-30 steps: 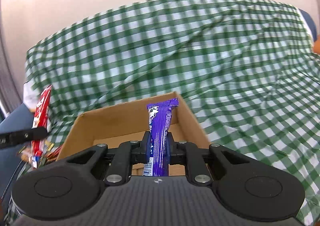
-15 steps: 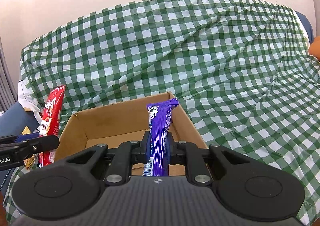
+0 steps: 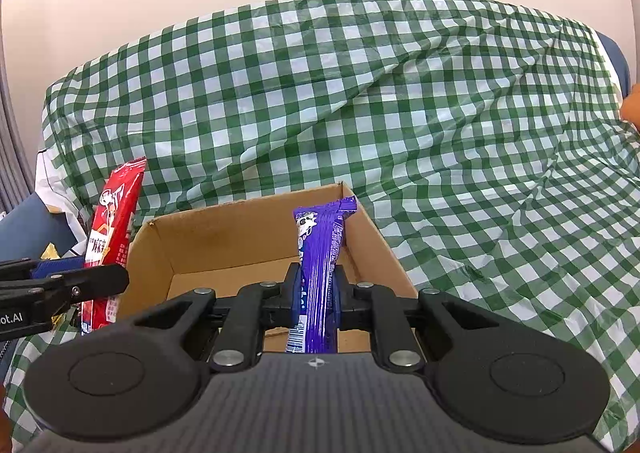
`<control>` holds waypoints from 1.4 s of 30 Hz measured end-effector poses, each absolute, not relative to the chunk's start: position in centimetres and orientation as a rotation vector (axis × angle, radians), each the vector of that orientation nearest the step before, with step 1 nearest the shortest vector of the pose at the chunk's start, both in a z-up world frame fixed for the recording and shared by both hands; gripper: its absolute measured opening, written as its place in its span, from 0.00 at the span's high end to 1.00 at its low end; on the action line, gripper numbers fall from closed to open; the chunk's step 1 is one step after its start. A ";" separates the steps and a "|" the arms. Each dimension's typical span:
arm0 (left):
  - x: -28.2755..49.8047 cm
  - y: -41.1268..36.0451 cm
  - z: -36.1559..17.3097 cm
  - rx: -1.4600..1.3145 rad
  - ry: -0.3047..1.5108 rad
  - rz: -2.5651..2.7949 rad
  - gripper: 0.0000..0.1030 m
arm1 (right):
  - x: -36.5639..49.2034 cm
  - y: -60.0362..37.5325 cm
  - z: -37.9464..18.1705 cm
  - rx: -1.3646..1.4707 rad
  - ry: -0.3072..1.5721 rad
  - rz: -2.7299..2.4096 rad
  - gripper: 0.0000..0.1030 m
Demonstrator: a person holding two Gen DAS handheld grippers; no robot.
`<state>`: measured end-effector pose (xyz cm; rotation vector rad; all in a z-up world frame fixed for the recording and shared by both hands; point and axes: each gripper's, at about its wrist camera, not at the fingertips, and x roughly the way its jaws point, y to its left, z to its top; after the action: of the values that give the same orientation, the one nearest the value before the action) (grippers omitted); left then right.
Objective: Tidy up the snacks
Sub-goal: 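Carry the chocolate bar and red pack with both tools over the box, then open both tools to drop the chocolate bar and red pack into the box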
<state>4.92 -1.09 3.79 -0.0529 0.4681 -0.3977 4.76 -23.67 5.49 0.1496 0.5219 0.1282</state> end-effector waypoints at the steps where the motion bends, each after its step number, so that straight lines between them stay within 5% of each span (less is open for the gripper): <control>1: 5.0 -1.1 3.7 -0.061 0.484 -0.414 0.53 | 4.7 -23.6 5.5 0.148 0.522 0.130 0.85; 4: 5.2 -1.4 3.4 -0.058 0.514 -0.435 0.47 | 4.9 -23.7 5.4 0.148 0.538 0.137 0.80; 5: 5.1 -1.5 3.5 -0.045 0.506 -0.435 0.47 | 5.0 -23.6 5.3 0.148 0.551 0.135 0.65; 7: 5.1 -1.4 3.5 -0.051 0.509 -0.442 0.47 | 5.3 -23.6 5.1 0.144 0.574 0.129 0.53; 10: 5.2 -1.4 3.4 -0.051 0.510 -0.435 0.47 | 5.3 -23.6 5.2 0.141 0.569 0.123 0.51; 16: 4.9 -1.4 3.5 -0.030 0.464 -0.396 0.48 | 5.3 -23.6 5.1 0.138 0.573 0.117 0.48; 25: 5.0 0.1 3.5 -0.038 0.503 -0.397 0.68 | 5.5 -23.3 5.0 0.132 0.572 0.125 0.45; 42: 5.9 9.6 4.3 -0.153 0.585 -0.083 0.75 | 4.7 -20.2 6.1 0.168 0.451 0.137 0.52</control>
<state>5.87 9.58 4.28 -0.1527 0.5852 -0.0828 4.73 -20.24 6.07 0.1683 0.4512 0.1368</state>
